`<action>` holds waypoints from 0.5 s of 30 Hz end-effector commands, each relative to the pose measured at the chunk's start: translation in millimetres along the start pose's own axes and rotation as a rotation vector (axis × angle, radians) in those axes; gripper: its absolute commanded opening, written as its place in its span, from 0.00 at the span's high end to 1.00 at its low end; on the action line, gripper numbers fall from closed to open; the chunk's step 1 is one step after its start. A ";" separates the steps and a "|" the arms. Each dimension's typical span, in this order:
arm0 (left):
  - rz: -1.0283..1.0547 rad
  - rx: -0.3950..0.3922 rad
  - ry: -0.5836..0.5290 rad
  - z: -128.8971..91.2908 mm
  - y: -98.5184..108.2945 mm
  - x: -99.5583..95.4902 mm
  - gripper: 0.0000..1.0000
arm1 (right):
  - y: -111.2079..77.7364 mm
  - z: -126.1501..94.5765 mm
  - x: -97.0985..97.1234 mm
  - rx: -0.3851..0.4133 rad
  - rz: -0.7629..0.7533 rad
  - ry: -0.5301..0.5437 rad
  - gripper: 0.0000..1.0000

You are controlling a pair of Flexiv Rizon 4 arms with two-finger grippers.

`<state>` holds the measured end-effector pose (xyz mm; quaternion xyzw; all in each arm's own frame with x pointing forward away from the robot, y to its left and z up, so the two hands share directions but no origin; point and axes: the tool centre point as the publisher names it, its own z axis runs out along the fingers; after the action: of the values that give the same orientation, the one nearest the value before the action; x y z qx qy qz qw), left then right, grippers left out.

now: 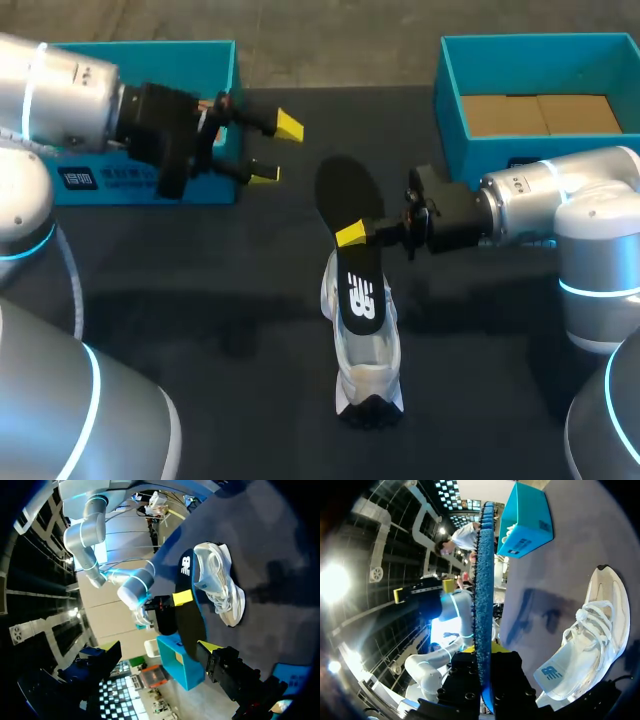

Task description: Take the shoe out of the shoebox, open the shoe tongue, remove and reinsert the insole, then place the shoe into the shoebox

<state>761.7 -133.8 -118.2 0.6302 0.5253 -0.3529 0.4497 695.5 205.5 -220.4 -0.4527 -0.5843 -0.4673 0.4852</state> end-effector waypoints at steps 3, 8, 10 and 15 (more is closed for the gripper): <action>0.005 -0.019 -0.179 -15.1 -13.1 22.1 0.00 | -0.5 1.5 -0.4 -0.003 -0.001 0.000 1.00; -0.018 -0.043 -0.212 -12.7 -22.5 43.1 0.00 | -0.5 1.5 -0.4 -0.003 -0.001 0.000 1.00; -0.027 -0.048 -0.223 -9.4 -27.2 51.3 0.00 | -0.5 1.5 -0.4 -0.003 -0.001 0.000 1.00; -0.021 -0.098 -0.235 1.8 -34.7 66.1 0.00 | -0.5 1.5 -0.4 -0.003 -0.001 0.000 1.00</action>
<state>749.0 -107.1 -176.0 0.5838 0.5002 -0.3980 0.5006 695.5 205.5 -220.4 -0.4526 -0.5843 -0.4673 0.4852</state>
